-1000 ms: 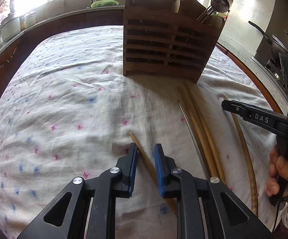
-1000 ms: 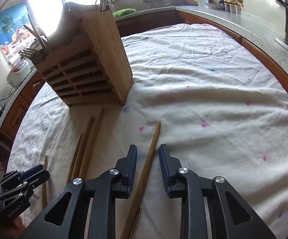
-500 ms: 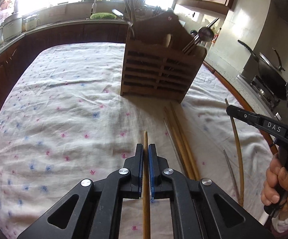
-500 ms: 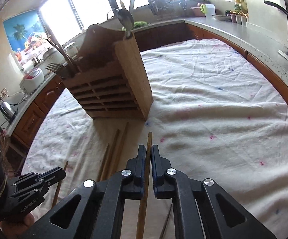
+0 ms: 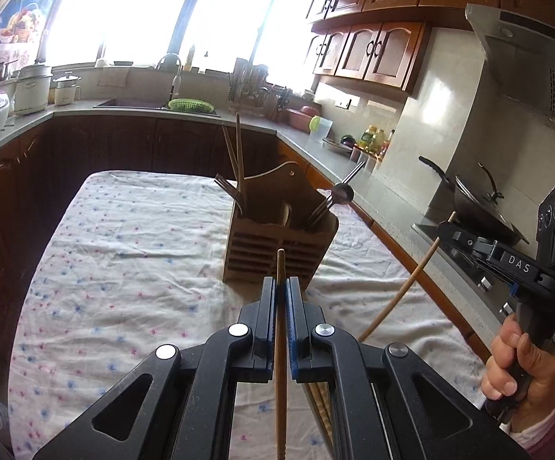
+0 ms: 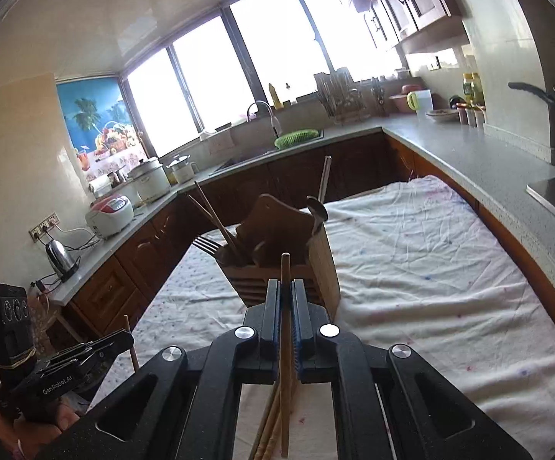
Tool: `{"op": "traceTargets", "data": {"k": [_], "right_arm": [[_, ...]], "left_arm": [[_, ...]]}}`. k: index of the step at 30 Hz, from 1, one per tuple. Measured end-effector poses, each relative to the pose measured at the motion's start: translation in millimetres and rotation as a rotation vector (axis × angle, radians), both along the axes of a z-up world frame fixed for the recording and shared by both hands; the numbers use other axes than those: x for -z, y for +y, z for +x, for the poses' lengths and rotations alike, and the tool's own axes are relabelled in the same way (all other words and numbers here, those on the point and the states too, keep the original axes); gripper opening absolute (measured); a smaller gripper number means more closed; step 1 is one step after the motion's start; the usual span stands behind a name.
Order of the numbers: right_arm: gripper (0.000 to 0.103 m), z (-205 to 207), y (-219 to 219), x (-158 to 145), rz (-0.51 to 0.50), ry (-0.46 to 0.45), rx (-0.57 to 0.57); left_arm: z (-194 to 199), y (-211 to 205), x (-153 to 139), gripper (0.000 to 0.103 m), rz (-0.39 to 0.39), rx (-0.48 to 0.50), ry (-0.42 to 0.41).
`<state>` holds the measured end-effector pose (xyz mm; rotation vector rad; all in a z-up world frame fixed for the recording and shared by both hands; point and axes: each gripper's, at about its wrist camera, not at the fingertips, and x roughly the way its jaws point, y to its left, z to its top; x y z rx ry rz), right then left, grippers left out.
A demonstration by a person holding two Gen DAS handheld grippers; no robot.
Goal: Organize utensils
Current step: 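Lift both bamboo chopsticks and lower them upright into the wooden holder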
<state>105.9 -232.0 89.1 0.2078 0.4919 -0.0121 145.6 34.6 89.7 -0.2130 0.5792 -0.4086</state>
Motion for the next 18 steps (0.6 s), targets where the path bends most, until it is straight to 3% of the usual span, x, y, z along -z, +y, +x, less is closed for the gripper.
{"op": "traceTargets", "data": {"k": [18], "right_arm": [[0.005, 6.3, 1.9, -18.3, -0.028, -0.044, -0.005]], "left_arm": [[8.3, 7.7, -16.6, 0.003, -0.010, -0.026, -0.061]]}}
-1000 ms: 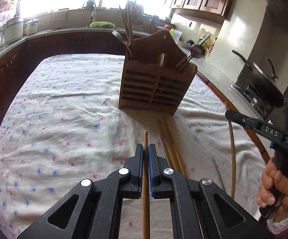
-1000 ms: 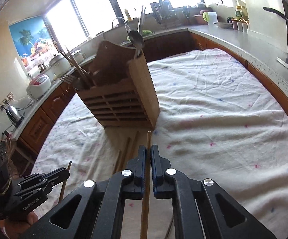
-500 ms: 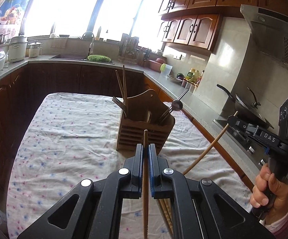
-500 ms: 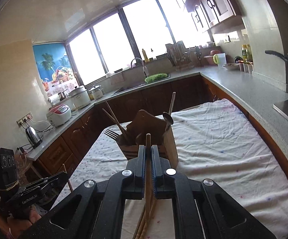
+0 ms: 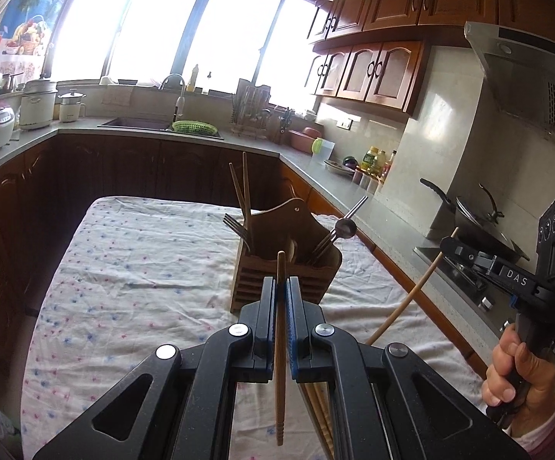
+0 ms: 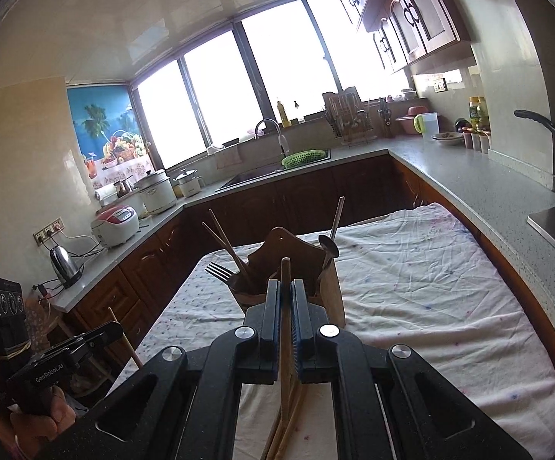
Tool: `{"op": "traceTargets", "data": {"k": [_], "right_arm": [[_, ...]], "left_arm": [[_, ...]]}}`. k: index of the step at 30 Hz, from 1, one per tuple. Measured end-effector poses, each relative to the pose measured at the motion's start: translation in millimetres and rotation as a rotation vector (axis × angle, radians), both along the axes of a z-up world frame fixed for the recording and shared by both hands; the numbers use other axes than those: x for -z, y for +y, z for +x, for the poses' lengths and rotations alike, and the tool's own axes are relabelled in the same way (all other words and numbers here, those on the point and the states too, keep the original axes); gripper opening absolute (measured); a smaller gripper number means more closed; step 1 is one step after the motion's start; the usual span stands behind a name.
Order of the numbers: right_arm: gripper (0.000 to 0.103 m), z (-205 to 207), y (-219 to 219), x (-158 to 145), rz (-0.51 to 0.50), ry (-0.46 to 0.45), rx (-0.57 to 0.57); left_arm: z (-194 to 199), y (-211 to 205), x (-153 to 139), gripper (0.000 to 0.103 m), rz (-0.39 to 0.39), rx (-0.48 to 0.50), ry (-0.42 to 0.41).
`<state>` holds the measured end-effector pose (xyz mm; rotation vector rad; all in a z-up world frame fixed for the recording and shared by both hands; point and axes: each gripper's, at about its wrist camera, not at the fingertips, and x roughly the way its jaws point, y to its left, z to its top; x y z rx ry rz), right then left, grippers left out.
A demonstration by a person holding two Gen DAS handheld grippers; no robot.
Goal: Organize utensils
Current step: 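Lift both bamboo chopsticks and lower them upright into the wooden holder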
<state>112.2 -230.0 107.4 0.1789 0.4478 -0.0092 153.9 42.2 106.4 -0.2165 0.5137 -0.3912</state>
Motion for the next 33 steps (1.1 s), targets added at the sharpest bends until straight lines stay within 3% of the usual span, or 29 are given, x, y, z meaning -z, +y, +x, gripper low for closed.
{"op": "traceTargets", "data": {"k": [12, 21, 27, 33], "right_arm": [[0.005, 21.4, -2.5, -34.0, -0.028, -0.083, 0.020], [0.005, 62.8, -9.2, -70.8, -0.062, -0.178, 0.058], [0.005, 93.0, -16.4, -72.2, -0.062, -0.197, 0.073], [0.005, 110.0, -17.3, -42.6, -0.080, -0.180, 0.078]], "left_arm": [[31.8, -0.9, -43.1, 0.003, -0.006, -0.027, -0.145], [85.4, -11.9, -70.2, 0.003, -0.049, -0.067, -0.268], [129.7, -27.1, -42.3, 0.003, -0.075, -0.096, -0.290], [162.9, -40.4, 10.6, 0.003, -0.071, -0.132, -0.245]]}}
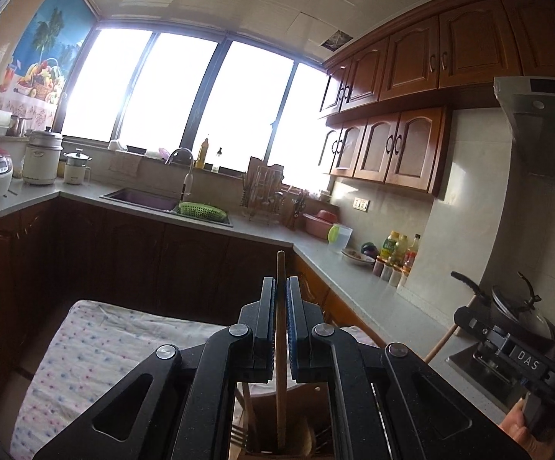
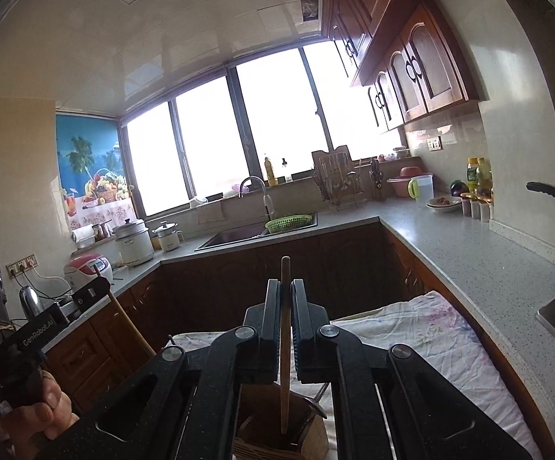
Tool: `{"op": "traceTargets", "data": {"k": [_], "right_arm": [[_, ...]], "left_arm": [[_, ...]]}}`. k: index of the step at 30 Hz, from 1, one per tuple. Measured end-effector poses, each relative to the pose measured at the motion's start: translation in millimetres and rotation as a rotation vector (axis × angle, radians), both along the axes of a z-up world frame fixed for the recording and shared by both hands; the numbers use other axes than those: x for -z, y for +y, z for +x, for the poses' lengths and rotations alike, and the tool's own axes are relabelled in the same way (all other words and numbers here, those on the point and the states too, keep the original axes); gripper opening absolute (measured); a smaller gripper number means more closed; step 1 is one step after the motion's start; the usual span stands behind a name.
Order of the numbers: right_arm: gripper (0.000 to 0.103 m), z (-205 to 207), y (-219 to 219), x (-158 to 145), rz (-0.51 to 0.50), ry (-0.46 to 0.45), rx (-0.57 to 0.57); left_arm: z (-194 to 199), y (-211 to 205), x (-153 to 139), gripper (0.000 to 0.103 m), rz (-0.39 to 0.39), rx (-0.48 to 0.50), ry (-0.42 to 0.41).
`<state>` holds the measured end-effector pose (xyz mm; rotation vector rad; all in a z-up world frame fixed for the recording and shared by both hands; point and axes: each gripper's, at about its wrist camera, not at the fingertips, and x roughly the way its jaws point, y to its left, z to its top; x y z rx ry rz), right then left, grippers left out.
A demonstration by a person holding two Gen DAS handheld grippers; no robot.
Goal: Organize utensils
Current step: 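Lift both bamboo chopsticks and lower them upright into the wooden holder, then open both tools to release the chopsticks into the holder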
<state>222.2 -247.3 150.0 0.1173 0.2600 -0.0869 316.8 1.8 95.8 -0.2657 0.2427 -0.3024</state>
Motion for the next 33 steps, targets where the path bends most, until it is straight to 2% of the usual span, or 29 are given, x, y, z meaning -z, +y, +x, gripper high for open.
{"op": "traceTargets", "data": {"k": [6, 12, 28, 30, 31, 33], "right_arm": [[0.005, 10.3, -6.2, 40.7, 0.013, 0.067, 0.010], [0.005, 15.6, -13.5, 67.0, 0.051, 0.135, 0.013], [0.006, 15.2, -18.1, 66.7, 0.086, 0.159, 0.027], [0.011, 15.2, -18.8, 66.5, 0.092, 0.163, 0.027], [0.011, 14.6, -19.6, 65.7, 0.099, 0.163, 0.028], [0.013, 11.3, -20.4, 63.3, 0.113, 0.160, 0.021]], "left_arm": [[19.8, -12.3, 36.4, 0.003, 0.022, 0.008, 0.069], [29.3, -12.3, 44.2, 0.003, 0.032, 0.018, 0.116], [20.6, 9.1, 35.9, 0.004, 0.018, 0.006, 0.163], [20.1, 8.7, 33.7, 0.004, 0.012, 0.013, 0.177], [19.8, 9.4, 33.6, 0.006, 0.009, 0.019, 0.184], [15.4, 10.4, 28.8, 0.020, 0.011, 0.017, 0.184]]}}
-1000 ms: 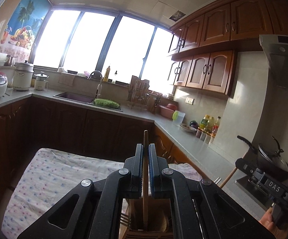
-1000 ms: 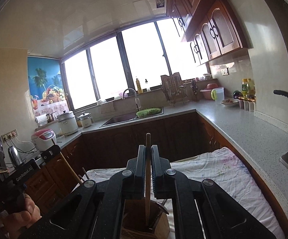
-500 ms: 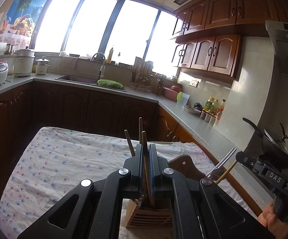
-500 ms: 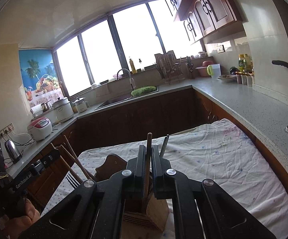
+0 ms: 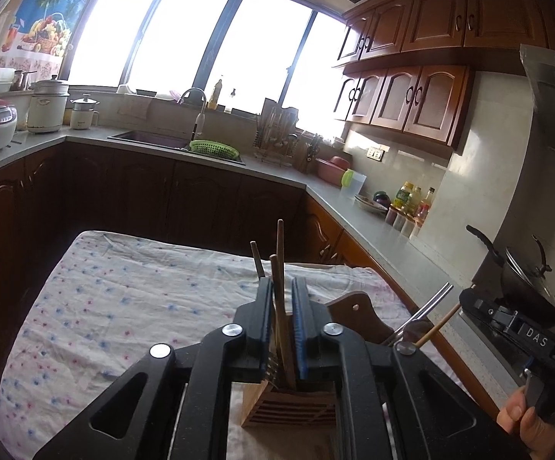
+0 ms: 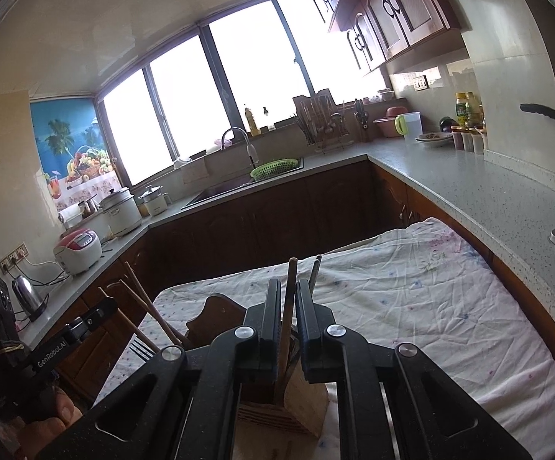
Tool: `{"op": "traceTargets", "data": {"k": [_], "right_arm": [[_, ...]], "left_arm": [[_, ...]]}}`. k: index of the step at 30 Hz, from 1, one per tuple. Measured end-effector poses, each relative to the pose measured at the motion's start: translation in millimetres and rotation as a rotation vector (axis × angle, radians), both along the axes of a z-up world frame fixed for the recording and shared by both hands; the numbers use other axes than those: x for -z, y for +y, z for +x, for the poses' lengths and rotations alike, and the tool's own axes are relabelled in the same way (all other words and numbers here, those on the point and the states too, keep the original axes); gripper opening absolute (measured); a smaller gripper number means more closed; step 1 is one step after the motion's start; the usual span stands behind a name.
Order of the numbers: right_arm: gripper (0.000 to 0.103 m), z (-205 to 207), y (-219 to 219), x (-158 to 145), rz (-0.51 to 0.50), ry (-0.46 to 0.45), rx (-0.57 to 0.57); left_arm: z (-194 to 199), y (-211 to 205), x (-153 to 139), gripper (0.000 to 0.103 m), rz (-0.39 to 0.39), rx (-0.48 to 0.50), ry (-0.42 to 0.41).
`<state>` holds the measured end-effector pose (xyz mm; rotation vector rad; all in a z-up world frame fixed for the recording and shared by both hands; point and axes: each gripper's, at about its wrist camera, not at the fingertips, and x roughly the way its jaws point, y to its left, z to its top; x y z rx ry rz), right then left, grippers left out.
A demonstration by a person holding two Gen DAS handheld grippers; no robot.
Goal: Organize utensils
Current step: 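Open both tools to release the chopsticks into the holder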
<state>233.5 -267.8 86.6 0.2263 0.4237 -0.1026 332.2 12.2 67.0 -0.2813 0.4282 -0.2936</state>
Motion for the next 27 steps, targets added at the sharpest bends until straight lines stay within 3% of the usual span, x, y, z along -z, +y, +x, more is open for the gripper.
{"op": "traceTargets", "data": {"k": [2, 4, 10, 18, 27], "right_arm": [[0.031, -6.1, -0.4, -5.3, 0.009, -0.017, -0.005], [0.056, -14.8, 1.1, -13.2, 0.011, -0.045, -0.006], [0.081, -44.2, 3.0, -31.4, 0.024, -0.104, -0.013], [0.088, -92.2, 7.4, -27.7, 0.021, -0.105, -0.020], [0.088, -136.8, 11.5, 4.7, -0.008, 0.000, -0.024]], "left_arm": [[-9.5, 1.6, -5.5, 0.045, 0.001, -0.014, -0.020], [-21.1, 3.3, -10.0, 0.050, 0.002, -0.022, -0.037], [-66.1, 7.9, -17.1, 0.069, 0.019, -0.034, -0.066], [-127.5, 7.7, -4.5, 0.074, 0.035, -0.014, -0.036], [-161.2, 13.8, 12.0, 0.075, 0.030, -0.003, 0.074]]}}
